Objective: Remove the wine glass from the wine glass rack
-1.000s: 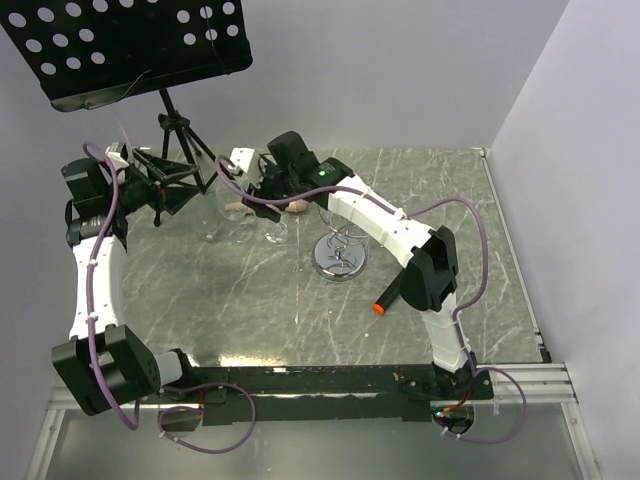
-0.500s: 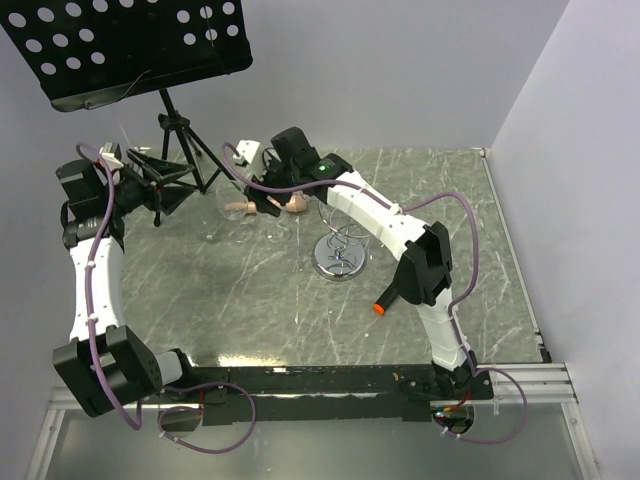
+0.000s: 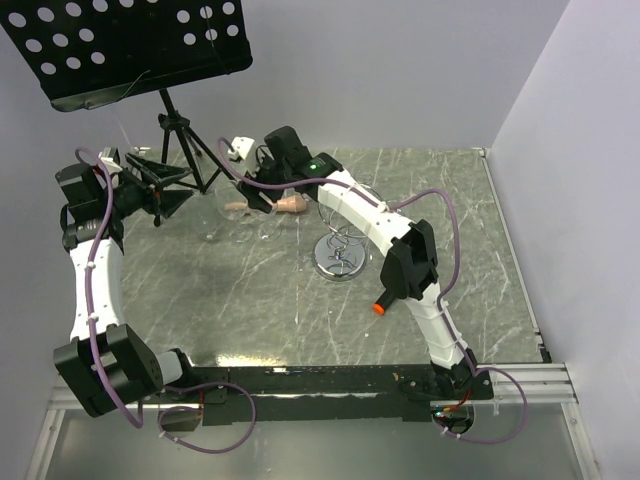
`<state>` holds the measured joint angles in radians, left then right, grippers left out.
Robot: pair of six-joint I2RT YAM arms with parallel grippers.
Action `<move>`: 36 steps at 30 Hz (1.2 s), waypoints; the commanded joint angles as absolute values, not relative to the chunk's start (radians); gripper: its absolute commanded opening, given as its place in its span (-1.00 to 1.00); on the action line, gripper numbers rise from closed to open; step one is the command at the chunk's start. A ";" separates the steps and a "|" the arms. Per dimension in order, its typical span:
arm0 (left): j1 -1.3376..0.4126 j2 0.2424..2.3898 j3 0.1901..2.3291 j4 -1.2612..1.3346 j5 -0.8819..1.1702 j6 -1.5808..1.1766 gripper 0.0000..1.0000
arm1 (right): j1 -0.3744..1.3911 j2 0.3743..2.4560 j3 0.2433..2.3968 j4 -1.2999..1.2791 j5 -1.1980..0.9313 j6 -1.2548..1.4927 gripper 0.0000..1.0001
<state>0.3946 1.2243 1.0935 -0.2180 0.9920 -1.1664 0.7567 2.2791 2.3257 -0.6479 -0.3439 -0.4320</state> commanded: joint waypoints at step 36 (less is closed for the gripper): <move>0.365 1.232 1.160 -0.159 0.976 -1.011 0.51 | 0.719 1.994 2.368 -0.575 -0.227 -0.184 1.00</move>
<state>0.3946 1.2270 1.0748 -0.2012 0.9874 -1.1301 0.7345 2.1971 2.3291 -0.5987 -0.2367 -0.2363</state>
